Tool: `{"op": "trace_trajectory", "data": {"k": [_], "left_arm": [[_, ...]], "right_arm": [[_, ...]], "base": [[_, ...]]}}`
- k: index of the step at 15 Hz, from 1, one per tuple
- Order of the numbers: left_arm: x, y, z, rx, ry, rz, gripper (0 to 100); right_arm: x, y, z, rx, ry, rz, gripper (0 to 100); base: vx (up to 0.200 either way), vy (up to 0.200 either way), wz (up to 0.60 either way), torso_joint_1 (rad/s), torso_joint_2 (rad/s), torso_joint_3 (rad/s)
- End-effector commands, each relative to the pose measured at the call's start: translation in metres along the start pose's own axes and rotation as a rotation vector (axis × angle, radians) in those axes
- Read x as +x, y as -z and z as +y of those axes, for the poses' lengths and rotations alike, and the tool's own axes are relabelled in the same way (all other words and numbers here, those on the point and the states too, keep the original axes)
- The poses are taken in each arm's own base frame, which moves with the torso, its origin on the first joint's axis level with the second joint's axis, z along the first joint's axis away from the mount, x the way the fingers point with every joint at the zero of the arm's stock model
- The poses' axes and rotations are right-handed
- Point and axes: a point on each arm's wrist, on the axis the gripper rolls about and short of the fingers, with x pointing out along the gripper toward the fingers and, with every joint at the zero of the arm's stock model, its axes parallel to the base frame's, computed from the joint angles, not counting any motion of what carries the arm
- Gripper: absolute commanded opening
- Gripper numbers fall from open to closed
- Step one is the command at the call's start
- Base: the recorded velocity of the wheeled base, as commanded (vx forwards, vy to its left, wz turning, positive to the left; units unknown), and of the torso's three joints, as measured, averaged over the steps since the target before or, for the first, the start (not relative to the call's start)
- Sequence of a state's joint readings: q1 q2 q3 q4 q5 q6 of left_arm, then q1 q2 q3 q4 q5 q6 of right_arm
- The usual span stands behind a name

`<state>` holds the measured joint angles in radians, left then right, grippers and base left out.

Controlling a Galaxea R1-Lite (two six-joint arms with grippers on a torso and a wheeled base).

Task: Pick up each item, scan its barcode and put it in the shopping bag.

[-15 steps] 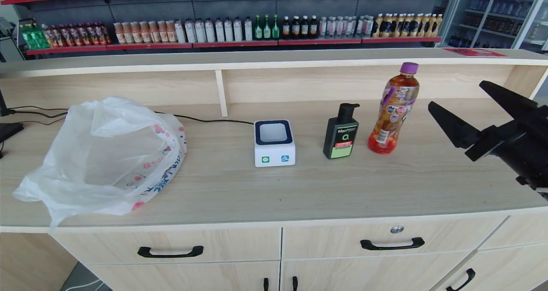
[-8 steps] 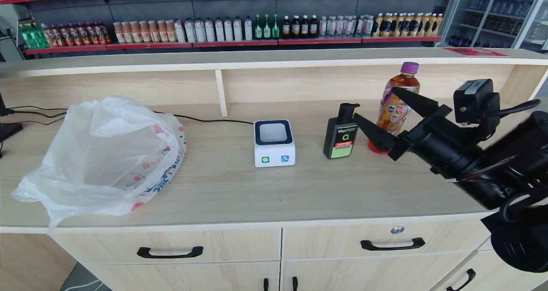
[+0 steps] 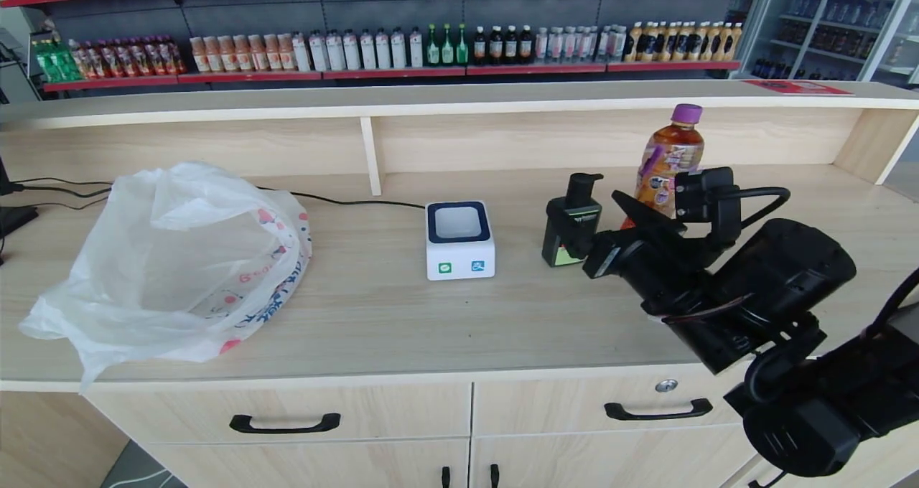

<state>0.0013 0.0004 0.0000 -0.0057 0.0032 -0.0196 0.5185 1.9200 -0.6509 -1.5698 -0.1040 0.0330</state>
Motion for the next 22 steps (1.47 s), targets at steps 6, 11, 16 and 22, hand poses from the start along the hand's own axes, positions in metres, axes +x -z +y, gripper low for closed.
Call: {"op": "trace_trajectory", "data": {"k": [6,11,16,22], "left_arm": [[0.0,0.0,0.0,0.0,0.0,0.001,100],[0.0,0.0,0.0,0.0,-0.002,0.001,100],[0.0,0.0,0.0,0.0,0.0,0.001,100],[0.0,0.0,0.0,0.0,-0.002,0.001,100]], "right_arm": [[-0.001,0.024,0.005,0.025,0.046,0.073,100],[0.003,0.031,-0.01,0.032,0.081,0.084,100],[0.017,0.045,-0.016,0.023,0.062,0.091,100],[0.033,0.047,-0.023,0.02,0.079,0.049,100]], "base": [[0.0,0.0,0.0,0.0,0.0,0.0],[0.0,0.0,0.0,0.0,0.0,0.0],[0.0,0.0,0.0,0.0,0.0,0.0],[0.0,0.0,0.0,0.0,0.0,0.0]]}}
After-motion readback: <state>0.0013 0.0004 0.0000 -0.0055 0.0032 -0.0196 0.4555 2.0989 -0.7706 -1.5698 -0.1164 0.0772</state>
